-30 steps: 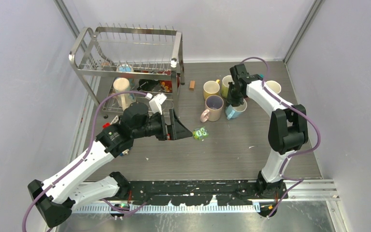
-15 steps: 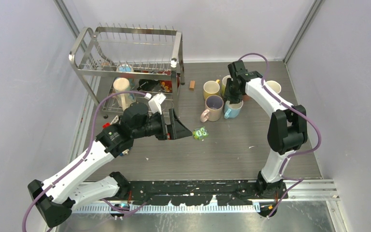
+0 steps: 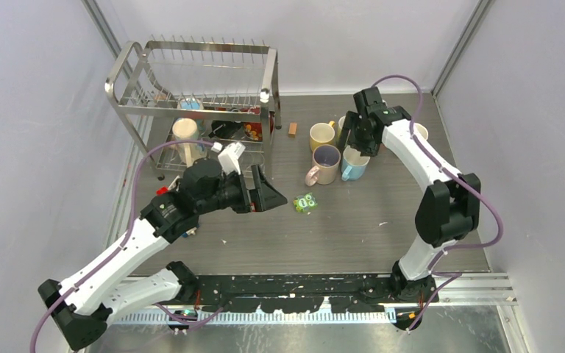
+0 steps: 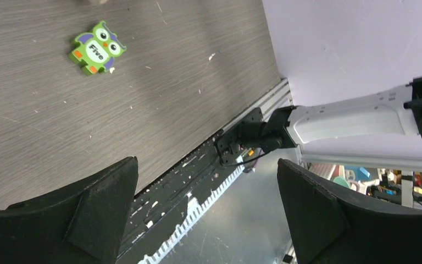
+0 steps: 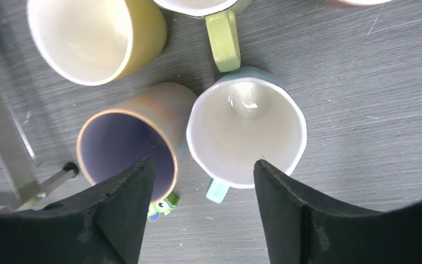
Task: Unload the cups from the dish rack
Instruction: Place the cup at the center of the board, then unload the cup from the dish rack.
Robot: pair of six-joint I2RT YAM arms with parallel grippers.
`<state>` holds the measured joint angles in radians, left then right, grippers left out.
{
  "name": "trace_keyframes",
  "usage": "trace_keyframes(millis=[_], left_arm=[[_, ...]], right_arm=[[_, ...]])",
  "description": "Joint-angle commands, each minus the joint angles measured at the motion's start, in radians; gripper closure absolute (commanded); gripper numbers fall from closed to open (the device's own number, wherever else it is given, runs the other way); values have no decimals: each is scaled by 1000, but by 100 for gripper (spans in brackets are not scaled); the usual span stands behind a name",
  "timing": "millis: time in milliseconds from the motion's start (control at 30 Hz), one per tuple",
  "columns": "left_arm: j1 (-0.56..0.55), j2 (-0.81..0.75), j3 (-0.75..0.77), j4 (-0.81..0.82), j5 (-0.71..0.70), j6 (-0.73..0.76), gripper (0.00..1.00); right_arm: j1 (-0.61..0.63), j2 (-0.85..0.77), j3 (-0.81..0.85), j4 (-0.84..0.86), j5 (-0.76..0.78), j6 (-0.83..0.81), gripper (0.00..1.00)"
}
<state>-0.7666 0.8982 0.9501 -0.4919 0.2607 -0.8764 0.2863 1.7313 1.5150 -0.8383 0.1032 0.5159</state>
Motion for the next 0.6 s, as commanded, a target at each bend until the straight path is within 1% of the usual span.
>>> trace_keyframes(millis=[0,33,67,100,233,433,567], left_arm=[[-2,-53,-13,9,-109,23,1],[-2,-60,-24,9,-132,23,1],[-2,-68,-35,7,-156,24,1],[-2,-75,-44,4,-180,24,1],[-2,-98,-72,-18,-279,34,1],[-2,-130,-101,-86,-499,61,1],[-2,-141,-124,-97,-638,78,1]], right_arm=[[10,-132,25,8,-3,29,24],[11,-150,18,13,-7,33,19],[11,-166,10,17,-13,36,9],[13,-187,4,21,-18,39,1],[13,-244,-15,29,-32,45,0],[13,-335,-62,59,-59,60,0],[13,-398,-108,87,-106,81,0]])
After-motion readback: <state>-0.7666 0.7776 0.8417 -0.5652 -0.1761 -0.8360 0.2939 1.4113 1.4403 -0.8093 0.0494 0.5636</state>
